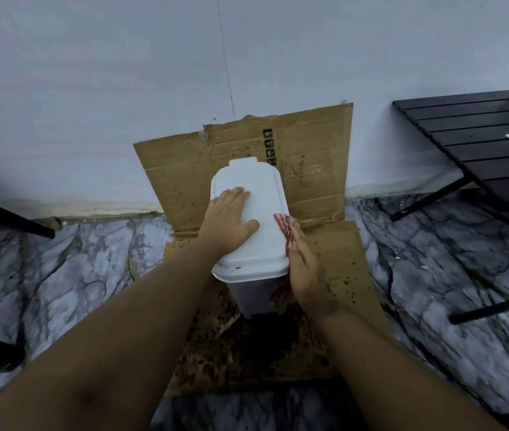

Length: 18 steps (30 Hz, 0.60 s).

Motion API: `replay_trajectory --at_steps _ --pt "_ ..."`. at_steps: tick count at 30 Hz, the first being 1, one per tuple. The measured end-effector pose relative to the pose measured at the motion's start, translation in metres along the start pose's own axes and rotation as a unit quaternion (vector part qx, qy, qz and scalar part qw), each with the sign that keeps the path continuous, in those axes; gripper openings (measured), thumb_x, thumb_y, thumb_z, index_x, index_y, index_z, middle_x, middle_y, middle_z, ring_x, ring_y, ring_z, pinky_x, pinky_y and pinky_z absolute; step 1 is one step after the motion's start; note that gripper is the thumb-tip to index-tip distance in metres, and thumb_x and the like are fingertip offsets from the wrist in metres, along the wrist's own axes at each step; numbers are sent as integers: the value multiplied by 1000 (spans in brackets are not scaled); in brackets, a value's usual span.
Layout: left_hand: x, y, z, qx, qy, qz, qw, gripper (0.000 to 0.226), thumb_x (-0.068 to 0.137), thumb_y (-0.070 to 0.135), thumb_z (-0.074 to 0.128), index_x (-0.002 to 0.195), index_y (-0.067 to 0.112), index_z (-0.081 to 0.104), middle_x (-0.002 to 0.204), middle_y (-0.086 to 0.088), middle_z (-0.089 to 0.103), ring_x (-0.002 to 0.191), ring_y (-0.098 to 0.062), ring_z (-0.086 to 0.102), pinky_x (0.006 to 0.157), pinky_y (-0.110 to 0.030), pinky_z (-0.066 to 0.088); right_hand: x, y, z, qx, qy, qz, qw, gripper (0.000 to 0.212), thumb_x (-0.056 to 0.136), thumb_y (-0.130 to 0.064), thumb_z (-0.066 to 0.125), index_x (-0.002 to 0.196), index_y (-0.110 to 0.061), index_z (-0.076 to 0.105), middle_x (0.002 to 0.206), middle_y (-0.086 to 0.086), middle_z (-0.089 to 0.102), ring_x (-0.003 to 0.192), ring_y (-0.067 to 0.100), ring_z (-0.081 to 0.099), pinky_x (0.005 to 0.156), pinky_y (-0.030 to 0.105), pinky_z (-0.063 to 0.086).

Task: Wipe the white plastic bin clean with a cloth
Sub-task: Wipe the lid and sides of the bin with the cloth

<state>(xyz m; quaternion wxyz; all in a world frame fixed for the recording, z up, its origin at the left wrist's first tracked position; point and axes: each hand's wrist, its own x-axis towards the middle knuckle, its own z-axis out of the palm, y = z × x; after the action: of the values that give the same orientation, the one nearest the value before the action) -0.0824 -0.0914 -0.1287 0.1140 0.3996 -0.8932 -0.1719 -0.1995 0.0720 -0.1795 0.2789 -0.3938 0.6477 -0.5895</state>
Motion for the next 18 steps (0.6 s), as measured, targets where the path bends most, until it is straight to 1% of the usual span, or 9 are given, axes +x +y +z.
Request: replay_trajectory --at_steps 2,4,6,8,10,12,13,15,18 --pt "1 1 0 1 1 1 1000 83 81 55 38 155 18 33 165 -3 25 153 -24 18 125 -47 12 10 1 -3 7 -9 0 1000 44 108 -16 31 151 -16 37 159 -8 32 149 4 22 124 31 18" --pt "1 2 -1 0 3 3 1000 83 81 55 38 155 17 34 165 -4 26 153 -23 19 125 -47 12 7 2 3 -2 14 -11 1000 46 106 -20 30 152 -15 36 160 -5 31 149 6 22 124 37 19" --pt "0 4 -1 -4 3 3 1000 83 80 55 39 154 17 35 165 -3 27 152 -23 19 125 -46 12 -7 3 13 -36 50 -45 997 49 106 -21 29 154 -12 31 162 -2 27 150 7 19 124 35 17" --pt "-1 4 -2 -12 1 -1 1000 84 79 54 40 154 17 35 164 -3 27 152 -22 19 125 -45 11 -21 7 17 -94 65 -100 988 49 107 -14 32 155 -8 26 165 2 19 153 12 12 125 35 13" --pt "0 3 -2 -20 -2 -1 1000 85 79 54 41 154 16 35 165 -4 26 152 -22 18 124 -43 10 -26 12 15 -186 44 -177 965 50 105 -11 35 154 -7 28 165 7 18 154 23 8 125 43 12" --pt "1 4 -2 -32 -8 -5 999 85 78 54 44 155 17 35 165 -3 26 152 -22 18 124 -43 10 -22 14 10 -282 18 -225 933 49 103 -16 39 151 -9 38 162 7 25 153 31 7 124 50 12" --pt "2 4 -4 -42 -15 -10 999 85 79 53 45 155 18 35 165 -2 26 152 -21 17 124 -43 10 -18 13 6 -319 8 -239 917 48 102 -20 41 149 -12 42 160 6 30 152 31 10 123 51 13" --pt "5 4 -6 -62 -31 -17 997 76 88 48 49 156 19 34 166 -1 25 153 -20 16 125 -44 9 -11 9 -2 -361 -20 -269 893 47 100 -24 44 146 -15 47 155 3 40 150 28 18 123 49 16" --pt "13 -2 -15 -32 -69 0 997 65 98 35 54 157 23 32 166 2 23 153 -19 14 125 -42 9 4 7 -18 -362 -71 -280 886 50 97 -29 52 146 -19 49 155 -1 40 150 28 21 120 52 23"
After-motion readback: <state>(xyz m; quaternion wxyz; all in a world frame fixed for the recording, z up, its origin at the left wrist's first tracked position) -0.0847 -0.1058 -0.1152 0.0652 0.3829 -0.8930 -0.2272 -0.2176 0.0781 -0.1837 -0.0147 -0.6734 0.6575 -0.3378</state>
